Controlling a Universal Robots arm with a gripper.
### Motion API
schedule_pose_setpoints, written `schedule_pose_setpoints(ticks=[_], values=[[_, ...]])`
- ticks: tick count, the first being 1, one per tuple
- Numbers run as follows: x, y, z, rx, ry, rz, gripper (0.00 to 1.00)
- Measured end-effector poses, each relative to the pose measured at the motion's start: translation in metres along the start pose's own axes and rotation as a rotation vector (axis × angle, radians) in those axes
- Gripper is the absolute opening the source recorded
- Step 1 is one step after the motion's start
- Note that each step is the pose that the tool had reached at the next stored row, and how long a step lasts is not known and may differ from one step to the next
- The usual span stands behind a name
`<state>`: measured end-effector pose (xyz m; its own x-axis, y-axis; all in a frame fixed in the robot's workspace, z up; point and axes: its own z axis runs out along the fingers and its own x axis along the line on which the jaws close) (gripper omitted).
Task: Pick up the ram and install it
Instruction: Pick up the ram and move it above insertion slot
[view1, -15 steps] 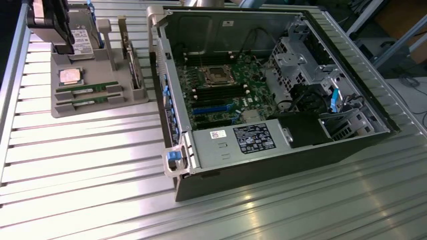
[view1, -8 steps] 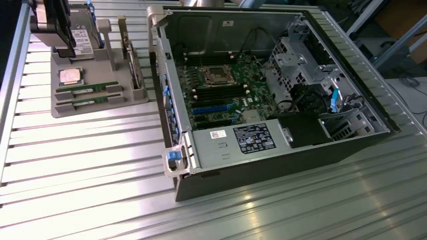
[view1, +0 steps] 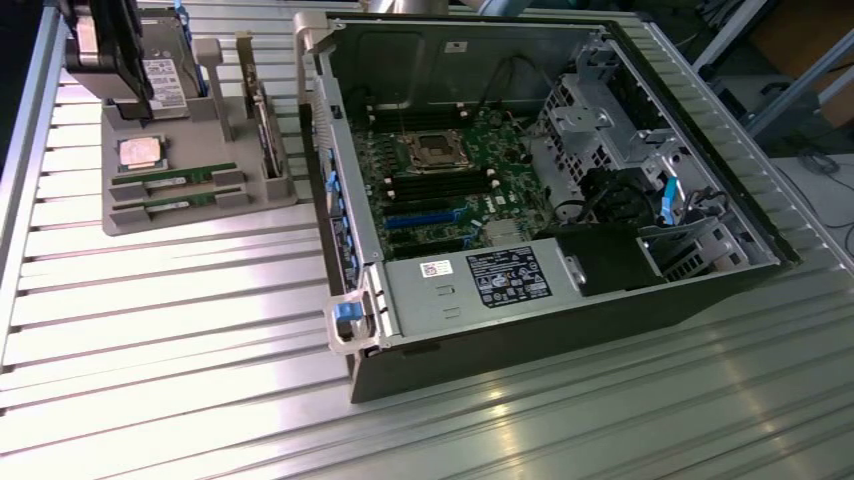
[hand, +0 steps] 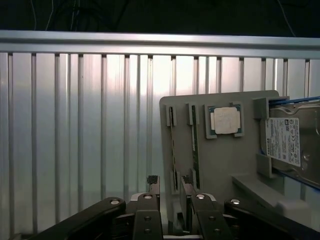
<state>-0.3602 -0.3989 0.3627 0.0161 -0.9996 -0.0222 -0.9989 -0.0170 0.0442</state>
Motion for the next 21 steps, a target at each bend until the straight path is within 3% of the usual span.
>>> schedule_pose_setpoints(ticks=[21], values=[[0.0,-0.0007,0.0152,-0.0002,0.0008,-0.012,0.3]])
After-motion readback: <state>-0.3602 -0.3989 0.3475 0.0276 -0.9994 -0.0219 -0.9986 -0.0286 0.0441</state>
